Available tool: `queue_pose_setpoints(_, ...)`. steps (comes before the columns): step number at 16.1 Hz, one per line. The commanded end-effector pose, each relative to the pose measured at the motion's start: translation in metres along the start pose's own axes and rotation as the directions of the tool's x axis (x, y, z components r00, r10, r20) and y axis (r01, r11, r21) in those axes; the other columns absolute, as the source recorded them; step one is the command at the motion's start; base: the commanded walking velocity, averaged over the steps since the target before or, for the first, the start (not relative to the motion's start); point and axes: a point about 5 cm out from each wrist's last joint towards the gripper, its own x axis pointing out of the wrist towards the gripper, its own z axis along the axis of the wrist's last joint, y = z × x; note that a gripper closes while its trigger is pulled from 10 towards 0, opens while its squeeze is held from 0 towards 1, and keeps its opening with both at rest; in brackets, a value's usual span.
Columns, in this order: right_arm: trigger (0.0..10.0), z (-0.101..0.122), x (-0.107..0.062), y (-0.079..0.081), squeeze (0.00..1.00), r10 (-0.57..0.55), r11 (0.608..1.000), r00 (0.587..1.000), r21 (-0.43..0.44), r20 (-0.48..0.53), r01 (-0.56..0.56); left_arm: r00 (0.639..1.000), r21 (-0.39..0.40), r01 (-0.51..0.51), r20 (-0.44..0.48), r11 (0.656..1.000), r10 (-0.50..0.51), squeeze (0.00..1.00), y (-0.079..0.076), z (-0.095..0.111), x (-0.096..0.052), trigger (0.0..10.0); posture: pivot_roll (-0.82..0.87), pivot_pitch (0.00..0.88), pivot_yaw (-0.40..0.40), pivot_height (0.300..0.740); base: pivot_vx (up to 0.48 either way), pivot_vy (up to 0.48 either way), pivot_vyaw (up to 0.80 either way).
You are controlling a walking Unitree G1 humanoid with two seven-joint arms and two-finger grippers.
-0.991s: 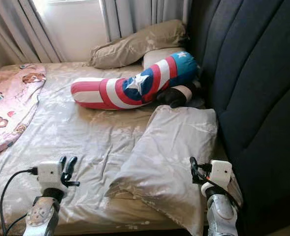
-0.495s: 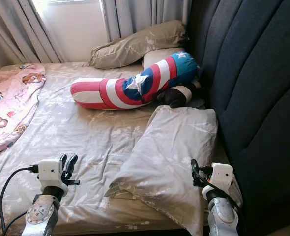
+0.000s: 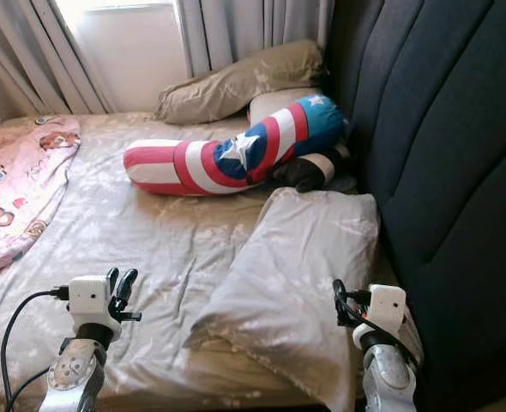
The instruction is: Clean up the room
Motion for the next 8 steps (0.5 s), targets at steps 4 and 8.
queue_pose_setpoints(4, 10.0, 0.0000, 0.0013, 0.0020, 0.00, 0.003, 1.000, 1.000, 0.004, -0.008, -0.003, 1.000, 0.020, 0.011, -0.010, 1.000, -0.010, 0.00, 0.0012, 0.0015, 0.0022, 10.0, -0.01, 0.000, 0.027, 0.740, 0.133, 0.000, 0.00)
queue_pose_setpoints(8, 10.0, 0.0014, 0.0030, 0.0037, 0.00, 0.001, 1.000, 1.000, 0.010, -0.004, -0.001, 1.000, 0.028, 0.005, -0.005, 1.000, -0.005, 0.00, 0.0044, 0.0031, 0.0022, 10.0, -0.01, 0.000, 0.021, 0.740, 0.000, 0.000, 0.00)
